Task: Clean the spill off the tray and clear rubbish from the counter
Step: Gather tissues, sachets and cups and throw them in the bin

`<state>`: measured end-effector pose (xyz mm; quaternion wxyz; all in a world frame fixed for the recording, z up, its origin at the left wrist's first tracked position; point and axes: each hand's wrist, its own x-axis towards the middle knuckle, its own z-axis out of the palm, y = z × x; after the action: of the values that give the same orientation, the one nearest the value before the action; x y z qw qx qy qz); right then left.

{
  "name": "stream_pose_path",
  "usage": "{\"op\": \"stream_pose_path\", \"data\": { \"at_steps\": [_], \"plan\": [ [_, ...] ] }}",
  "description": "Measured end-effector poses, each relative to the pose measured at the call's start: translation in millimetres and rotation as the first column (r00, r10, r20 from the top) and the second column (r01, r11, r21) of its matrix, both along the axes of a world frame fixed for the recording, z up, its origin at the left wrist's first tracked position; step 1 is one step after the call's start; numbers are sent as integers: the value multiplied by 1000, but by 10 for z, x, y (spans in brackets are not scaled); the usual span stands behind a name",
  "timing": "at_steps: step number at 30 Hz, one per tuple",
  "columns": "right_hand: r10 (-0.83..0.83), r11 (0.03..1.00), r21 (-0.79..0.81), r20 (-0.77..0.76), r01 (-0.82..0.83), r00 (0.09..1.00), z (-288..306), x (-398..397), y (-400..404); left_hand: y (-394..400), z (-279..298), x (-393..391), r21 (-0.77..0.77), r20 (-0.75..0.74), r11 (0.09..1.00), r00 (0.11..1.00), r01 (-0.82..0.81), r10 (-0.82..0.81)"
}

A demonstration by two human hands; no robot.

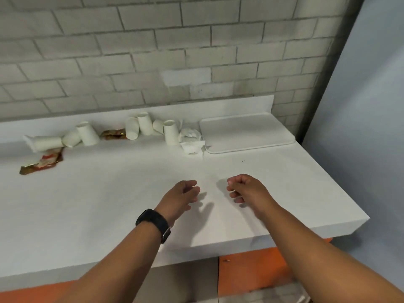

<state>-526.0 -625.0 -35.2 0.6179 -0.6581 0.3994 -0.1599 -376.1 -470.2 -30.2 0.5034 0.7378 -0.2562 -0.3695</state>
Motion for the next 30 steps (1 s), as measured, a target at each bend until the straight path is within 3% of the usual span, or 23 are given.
{"op": "stream_pose_path", "data": {
  "at_steps": [9, 15, 17, 21, 25, 30],
  "plan": [
    [-41, 999, -9, 29, 41, 999, -72, 1193, -64, -90, 44, 1313, -3, 32, 1000, 999, -27, 27],
    [-92, 986, -141, 9, 92, 996, -145, 1835, -225, -315, 8, 2078, -12, 65, 999, 997, -45, 46],
    [-78, 960, -275, -48, 62, 996, -152, 2006, -319, -431, -3, 2264, -13, 94, 999, 994, -51, 52],
    [-54, 807, -584, -223, -89, 973, -232, 2276, -490, -672, -40, 2499, -51, 145, 996, 986, -72, 78],
    [-31, 710, -630, -475, -315, 879, -340, 2503, -619, -919, -113, 2705, -28, 229, 997, 971, -70, 74],
    [-35, 666, -654, -509, -360, 860, -537, 2609, -695, -1218, -92, 2944, 46, 528, 997, 849, -55, 23]
  ]
}}
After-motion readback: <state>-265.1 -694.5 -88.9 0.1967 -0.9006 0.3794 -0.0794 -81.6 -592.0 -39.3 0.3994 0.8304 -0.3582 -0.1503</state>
